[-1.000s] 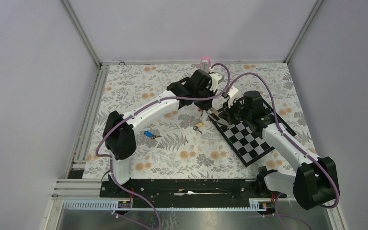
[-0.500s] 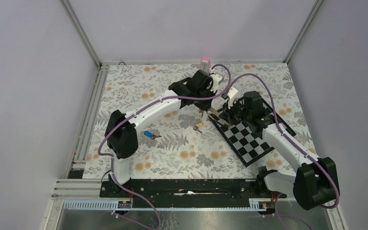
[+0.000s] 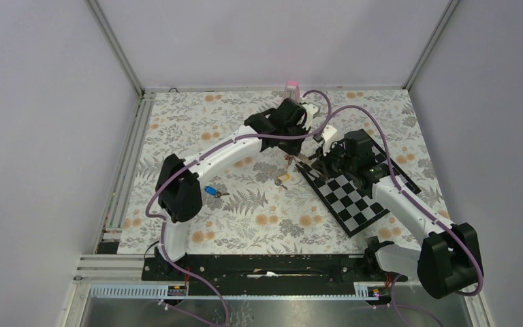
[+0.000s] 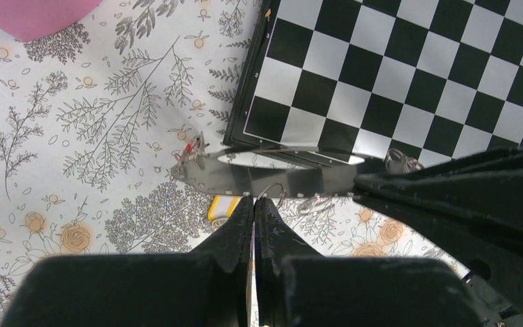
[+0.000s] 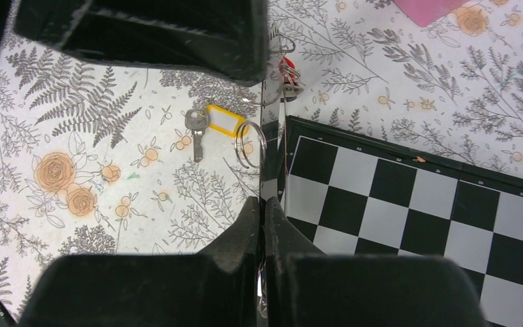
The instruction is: Put the keys on the keyring
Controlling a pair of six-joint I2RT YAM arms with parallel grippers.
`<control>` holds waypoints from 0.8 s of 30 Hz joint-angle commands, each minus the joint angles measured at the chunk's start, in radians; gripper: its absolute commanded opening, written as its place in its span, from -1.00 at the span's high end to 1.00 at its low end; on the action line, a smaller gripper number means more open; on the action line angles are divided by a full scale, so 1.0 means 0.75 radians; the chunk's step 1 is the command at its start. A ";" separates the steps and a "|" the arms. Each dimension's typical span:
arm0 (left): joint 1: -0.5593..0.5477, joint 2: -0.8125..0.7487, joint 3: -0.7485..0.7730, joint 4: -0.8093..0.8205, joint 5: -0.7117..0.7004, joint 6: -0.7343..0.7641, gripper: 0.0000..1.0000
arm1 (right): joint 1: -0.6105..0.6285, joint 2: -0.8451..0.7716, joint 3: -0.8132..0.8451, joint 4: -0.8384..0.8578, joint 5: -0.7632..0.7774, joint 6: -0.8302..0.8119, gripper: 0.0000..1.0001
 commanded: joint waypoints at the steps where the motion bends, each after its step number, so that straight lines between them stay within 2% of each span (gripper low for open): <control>1: 0.003 0.030 0.089 0.037 -0.066 -0.022 1.00 | 0.044 -0.020 0.015 0.052 -0.018 -0.027 1.00; 14: 0.008 0.006 0.051 0.065 -0.045 -0.057 1.00 | 0.059 -0.019 0.012 0.061 0.034 -0.018 1.00; 20: 0.057 -0.134 -0.167 0.303 0.071 -0.034 1.00 | 0.056 -0.046 0.013 0.079 0.021 0.023 0.99; 24: 0.110 -0.259 -0.369 0.564 0.186 -0.001 1.00 | 0.032 -0.059 0.037 0.063 -0.056 0.075 0.70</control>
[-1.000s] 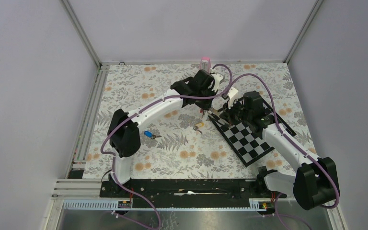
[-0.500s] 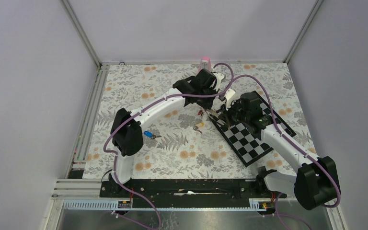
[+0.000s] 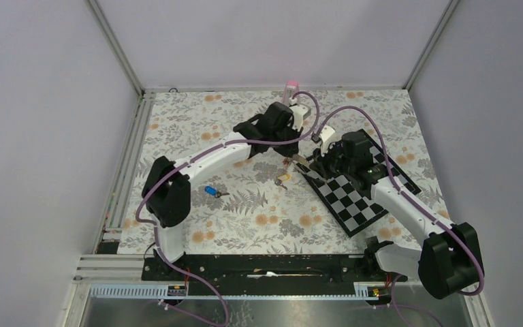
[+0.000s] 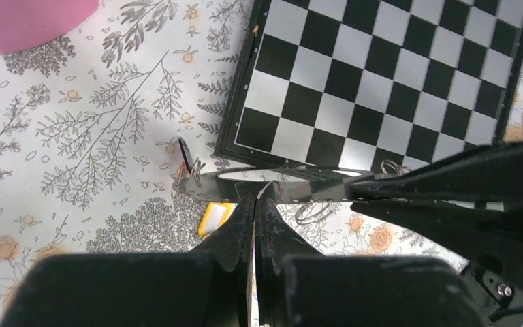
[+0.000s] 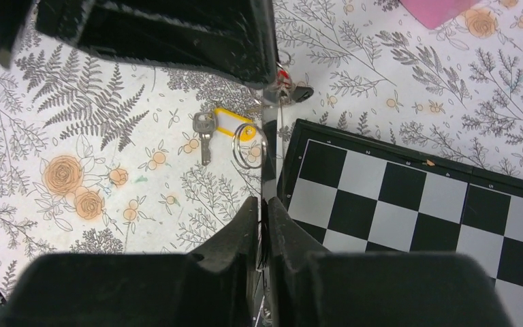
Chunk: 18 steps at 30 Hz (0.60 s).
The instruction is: Put the keys on the keyring
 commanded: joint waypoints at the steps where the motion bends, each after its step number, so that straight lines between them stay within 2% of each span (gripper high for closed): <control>1: 0.079 -0.199 -0.200 0.383 0.116 0.044 1.00 | -0.019 -0.065 0.049 0.059 -0.131 0.069 0.61; 4: 0.108 -0.294 -0.369 0.608 0.182 0.051 1.00 | -0.062 -0.087 0.064 0.045 -0.223 0.099 0.40; 11: 0.177 -0.315 -0.439 0.765 0.357 -0.007 1.00 | -0.122 -0.110 0.092 0.007 -0.444 0.105 0.05; 18: 0.193 -0.360 -0.472 0.829 0.632 0.022 1.00 | -0.136 -0.090 0.168 -0.008 -0.457 0.075 0.04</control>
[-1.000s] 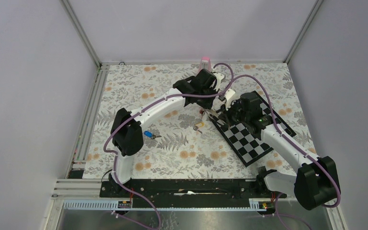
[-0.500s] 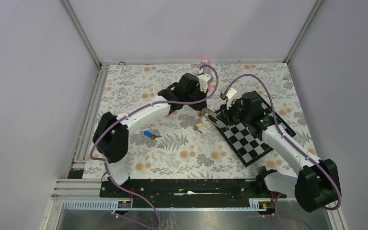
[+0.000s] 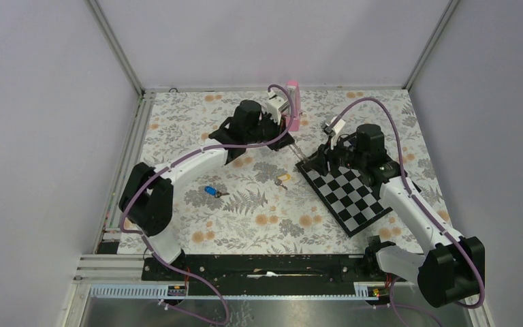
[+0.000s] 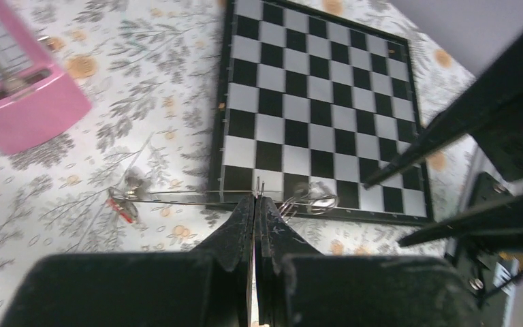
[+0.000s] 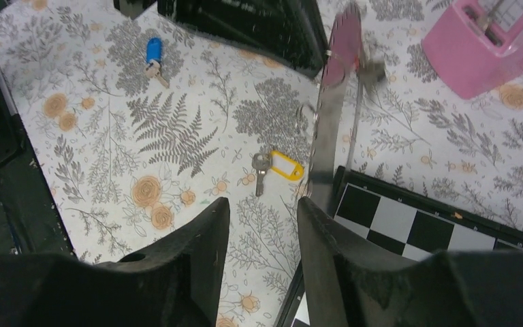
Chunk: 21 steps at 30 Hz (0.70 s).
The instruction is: Put the keys on the keyring
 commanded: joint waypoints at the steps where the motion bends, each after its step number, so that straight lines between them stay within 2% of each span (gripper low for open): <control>1: 0.003 -0.116 -0.018 0.187 0.289 0.010 1.00 | -0.010 0.000 0.116 0.004 -0.085 -0.021 0.04; 6: 0.002 -0.153 -0.066 0.249 0.518 0.002 1.00 | -0.010 0.013 0.179 -0.016 -0.145 -0.040 0.09; 11: 0.002 -0.168 -0.121 0.306 0.655 -0.002 1.00 | -0.009 0.003 0.207 -0.041 -0.158 -0.055 0.15; 21: 0.003 -0.163 -0.176 0.426 0.714 -0.069 1.00 | -0.010 0.002 0.096 0.016 -0.297 -0.051 0.26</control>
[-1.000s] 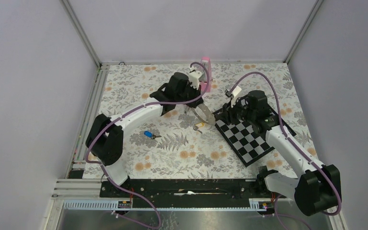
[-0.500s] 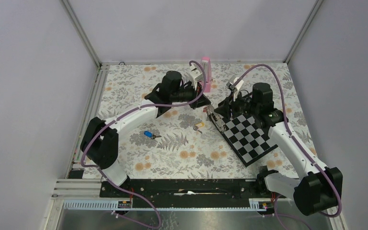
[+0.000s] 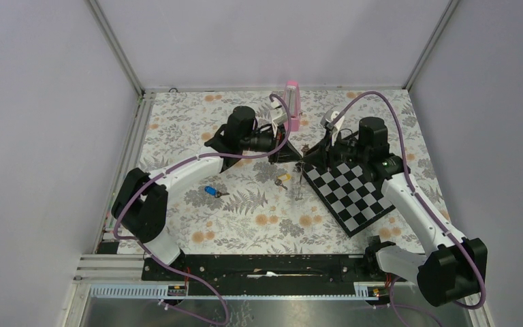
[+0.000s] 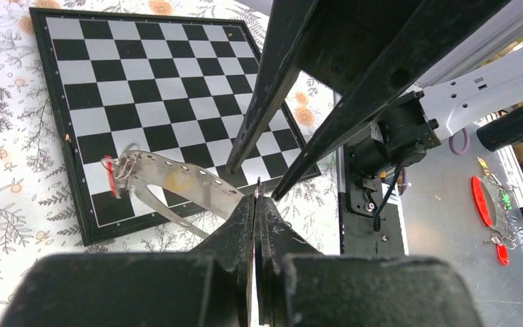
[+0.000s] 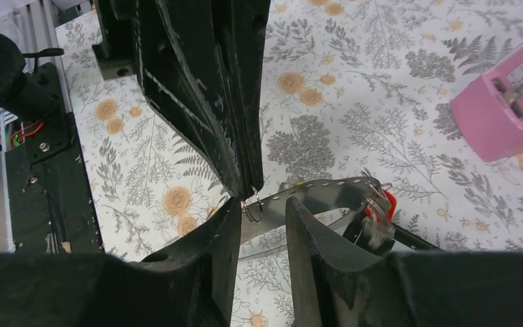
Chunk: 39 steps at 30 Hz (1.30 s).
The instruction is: Put the keys on the keyring
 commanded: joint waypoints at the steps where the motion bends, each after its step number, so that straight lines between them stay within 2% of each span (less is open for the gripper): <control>1: 0.003 -0.059 -0.008 0.195 0.087 -0.048 1.00 | -0.005 -0.008 -0.049 0.056 -0.098 -0.010 0.26; 7: 0.003 -0.057 -0.038 0.250 0.100 -0.084 1.00 | -0.005 -0.010 -0.075 0.067 -0.081 -0.022 0.30; 13: 0.003 -0.058 -0.054 0.258 0.098 -0.081 1.00 | -0.005 -0.008 -0.074 0.073 -0.100 -0.017 0.74; 19: 0.003 -0.056 -0.076 0.256 0.090 -0.051 1.00 | -0.005 -0.008 -0.059 0.057 -0.114 -0.025 1.00; 23: 0.003 -0.056 -0.075 0.209 0.085 0.010 1.00 | -0.005 -0.001 -0.013 -0.026 -0.080 -0.078 1.00; 27: 0.003 -0.050 -0.014 0.033 0.092 0.217 0.71 | -0.003 0.021 0.056 -0.186 0.000 -0.166 1.00; 32: 0.003 -0.028 0.119 -0.272 0.104 0.584 0.49 | 0.014 0.039 0.114 -0.295 0.051 -0.210 1.00; 39: 0.001 0.010 0.201 -0.373 0.164 0.736 0.20 | 0.041 0.054 0.124 -0.331 0.064 -0.217 1.00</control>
